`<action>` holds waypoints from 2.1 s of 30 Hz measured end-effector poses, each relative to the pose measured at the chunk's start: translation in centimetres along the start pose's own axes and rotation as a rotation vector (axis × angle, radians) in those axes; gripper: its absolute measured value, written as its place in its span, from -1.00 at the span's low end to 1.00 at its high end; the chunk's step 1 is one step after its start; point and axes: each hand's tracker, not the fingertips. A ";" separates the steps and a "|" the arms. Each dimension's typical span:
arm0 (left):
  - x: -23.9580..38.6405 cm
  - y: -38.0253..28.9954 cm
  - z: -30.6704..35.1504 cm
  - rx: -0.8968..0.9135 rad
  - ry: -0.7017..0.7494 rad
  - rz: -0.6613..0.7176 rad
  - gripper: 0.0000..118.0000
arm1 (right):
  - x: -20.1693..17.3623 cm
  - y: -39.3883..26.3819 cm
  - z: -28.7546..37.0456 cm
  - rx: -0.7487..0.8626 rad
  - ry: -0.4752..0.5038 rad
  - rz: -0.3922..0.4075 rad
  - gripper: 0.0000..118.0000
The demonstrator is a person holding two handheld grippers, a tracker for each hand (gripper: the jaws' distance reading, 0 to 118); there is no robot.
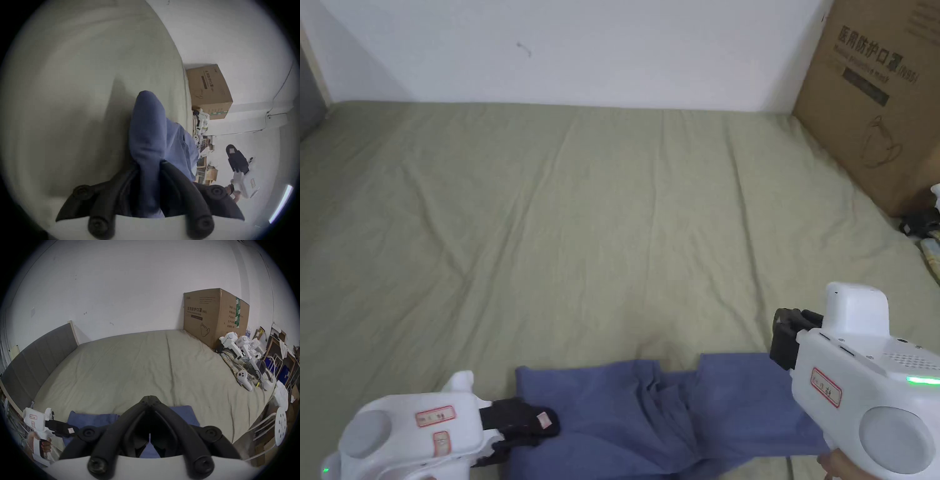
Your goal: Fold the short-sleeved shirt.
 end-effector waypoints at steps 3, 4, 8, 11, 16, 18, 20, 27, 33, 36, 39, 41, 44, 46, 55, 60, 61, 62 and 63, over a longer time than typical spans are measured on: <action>-0.7 1.2 2.8 0.026 0.015 0.001 -0.80 | -0.2 0.1 0.0 0.000 0.009 -0.006 -0.99; -0.9 1.6 4.0 0.042 0.039 -0.039 -0.80 | -0.2 0.1 -0.1 0.001 0.015 -0.008 -0.99; -1.3 2.6 7.9 0.055 0.124 -0.072 -0.80 | -0.8 -0.2 -0.3 -0.005 0.017 0.007 -0.99; -1.5 3.1 9.6 0.073 0.177 -0.070 -0.80 | -0.9 -0.6 -0.4 -0.009 0.025 0.001 -0.99; 1.0 2.6 9.4 0.090 0.204 -0.084 -0.80 | -0.9 -0.9 -0.6 -0.020 0.031 -0.008 -0.99; 3.1 2.4 9.3 0.099 0.231 -0.103 -0.80 | -0.6 -0.9 -0.5 -0.018 0.030 -0.006 -0.99; 6.1 2.3 9.2 0.126 0.281 -0.107 -0.80 | -0.2 -0.8 -0.4 -0.012 0.026 -0.010 -0.99; 18.2 1.1 6.1 0.111 0.156 -0.301 -0.80 | 2.9 -1.0 -0.3 0.000 -0.002 -0.095 -0.99; 24.3 -1.0 -3.4 -0.050 0.176 -0.459 -0.77 | 5.8 -1.4 0.1 0.013 -0.051 -0.110 -0.99; 25.1 -2.5 -8.6 -0.114 0.176 -0.488 -0.40 | 7.6 -1.9 0.2 0.007 -0.069 -0.146 -0.99; 25.1 -3.6 -12.8 -0.202 0.107 -0.451 0.49 | 9.1 -2.4 0.2 -0.006 -0.095 -0.174 -0.99; 24.9 -4.2 -14.4 -0.241 0.127 -0.433 0.91 | 10.0 -2.7 0.1 -0.017 -0.100 -0.192 -0.99; 24.3 -4.1 -14.4 -0.196 0.136 -0.446 0.85 | 10.8 -3.0 0.1 -0.026 -0.106 -0.206 -0.99; 23.7 -3.6 -13.2 -0.174 0.161 -0.423 0.80 | 11.0 -3.1 -0.1 -0.034 -0.107 -0.205 -0.99; 19.1 -4.3 -12.8 -0.175 0.308 -0.433 -0.88 | 10.8 -3.7 -1.2 -0.054 -0.088 -0.214 -0.99; 20.6 -5.8 -15.5 -0.206 0.281 -0.455 -0.88 | 10.8 -4.0 -1.4 -0.068 -0.081 -0.206 -0.99; 21.2 -6.0 -16.2 -0.212 0.278 -0.480 -0.88 | 10.9 -4.1 -1.3 -0.067 -0.084 -0.205 -0.99; 21.8 -6.3 -16.8 -0.223 0.275 -0.499 -0.88 | 11.1 -4.1 -1.3 -0.067 -0.087 -0.204 -0.99; 22.3 -6.5 -17.6 -0.241 0.270 -0.519 -0.88 | 11.3 -4.1 -1.2 -0.066 -0.090 -0.205 -0.99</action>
